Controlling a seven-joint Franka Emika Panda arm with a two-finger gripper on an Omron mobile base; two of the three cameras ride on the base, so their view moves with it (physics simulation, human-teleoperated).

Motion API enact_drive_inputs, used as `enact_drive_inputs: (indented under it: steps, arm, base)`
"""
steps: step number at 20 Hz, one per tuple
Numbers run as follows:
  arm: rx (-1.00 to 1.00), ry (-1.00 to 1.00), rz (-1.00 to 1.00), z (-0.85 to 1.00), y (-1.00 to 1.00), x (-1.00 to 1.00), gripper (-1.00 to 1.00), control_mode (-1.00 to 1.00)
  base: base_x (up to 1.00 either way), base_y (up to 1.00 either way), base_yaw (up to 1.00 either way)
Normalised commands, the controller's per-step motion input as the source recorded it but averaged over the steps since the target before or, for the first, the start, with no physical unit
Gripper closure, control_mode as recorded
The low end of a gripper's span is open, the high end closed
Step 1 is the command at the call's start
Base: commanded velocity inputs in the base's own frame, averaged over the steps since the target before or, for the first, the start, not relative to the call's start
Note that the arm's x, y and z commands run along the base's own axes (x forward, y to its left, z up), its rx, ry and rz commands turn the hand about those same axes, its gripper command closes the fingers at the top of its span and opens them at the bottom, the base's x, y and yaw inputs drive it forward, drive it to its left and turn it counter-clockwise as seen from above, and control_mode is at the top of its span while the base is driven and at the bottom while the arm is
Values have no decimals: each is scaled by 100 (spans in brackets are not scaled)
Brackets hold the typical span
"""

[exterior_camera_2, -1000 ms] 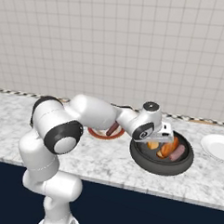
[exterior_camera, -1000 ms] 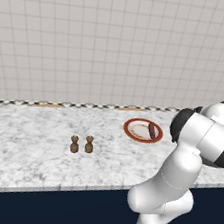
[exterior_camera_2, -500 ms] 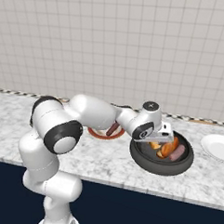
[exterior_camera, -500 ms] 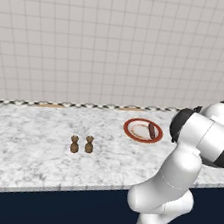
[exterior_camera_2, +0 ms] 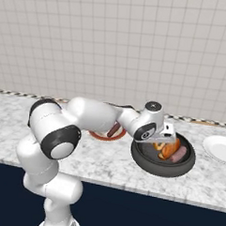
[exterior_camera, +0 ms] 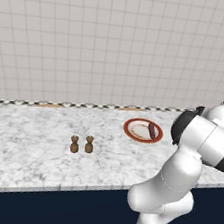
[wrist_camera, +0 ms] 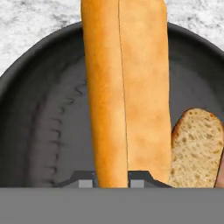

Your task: Place one bun and one sausage from the bowl on each plate.

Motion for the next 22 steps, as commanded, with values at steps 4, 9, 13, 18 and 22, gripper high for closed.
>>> enact_drive_inputs:
  steps: [4,9,13,18,22]
  arm:
    - [0,-6,-1,69,42,-43,100,-100]
    - [-3,-1,0,53,94,-25,100,-100]
    - [-1,0,-1,43,99,-3,100,-100]
    - [0,4,-6,40,94,0,100,-100]
    - [2,11,-4,25,78,0,100,-100]
  base:
    - [0,0,0]
    - [0,0,0]
    - [0,0,0]
    - [0,0,0]
    - [0,0,0]
